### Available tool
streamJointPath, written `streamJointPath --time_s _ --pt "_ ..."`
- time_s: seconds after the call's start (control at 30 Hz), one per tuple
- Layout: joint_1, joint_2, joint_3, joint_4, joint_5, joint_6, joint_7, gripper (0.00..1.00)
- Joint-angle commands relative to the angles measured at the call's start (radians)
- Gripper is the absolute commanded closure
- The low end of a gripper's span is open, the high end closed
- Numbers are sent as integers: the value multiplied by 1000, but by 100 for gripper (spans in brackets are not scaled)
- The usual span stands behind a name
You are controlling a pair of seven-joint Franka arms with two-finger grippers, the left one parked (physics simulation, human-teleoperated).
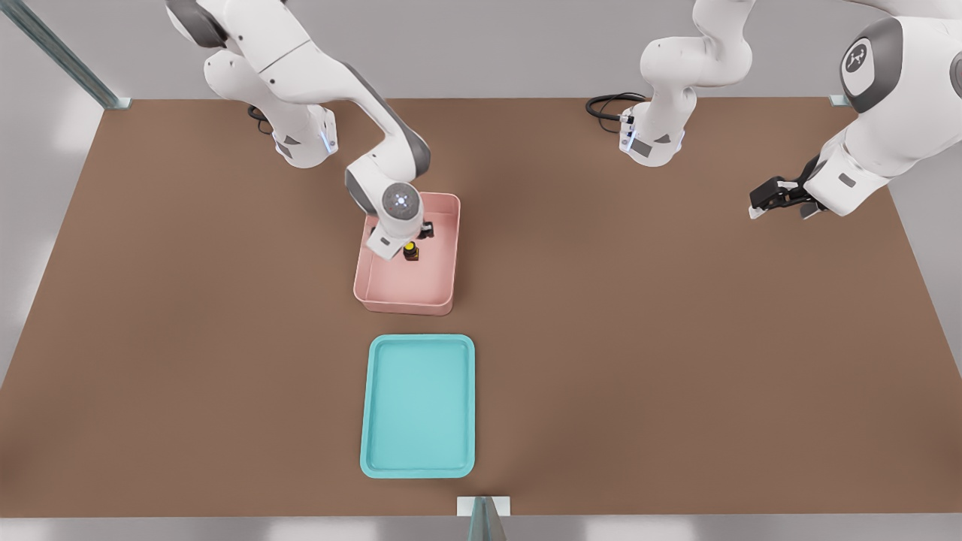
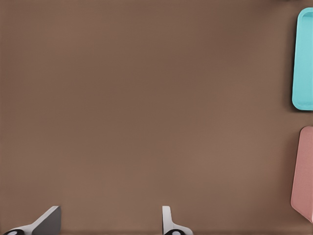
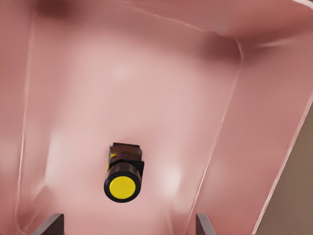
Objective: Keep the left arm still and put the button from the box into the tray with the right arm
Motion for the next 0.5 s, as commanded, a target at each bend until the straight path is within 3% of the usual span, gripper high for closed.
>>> streamJointPath --time_s 0.0,0.17,0.47 --pt "0 26 2 -6 -32 238 573 0" --pt "-1 58 2 -86 -91 357 572 0" --pt "-3 95 16 -120 -127 383 572 3"
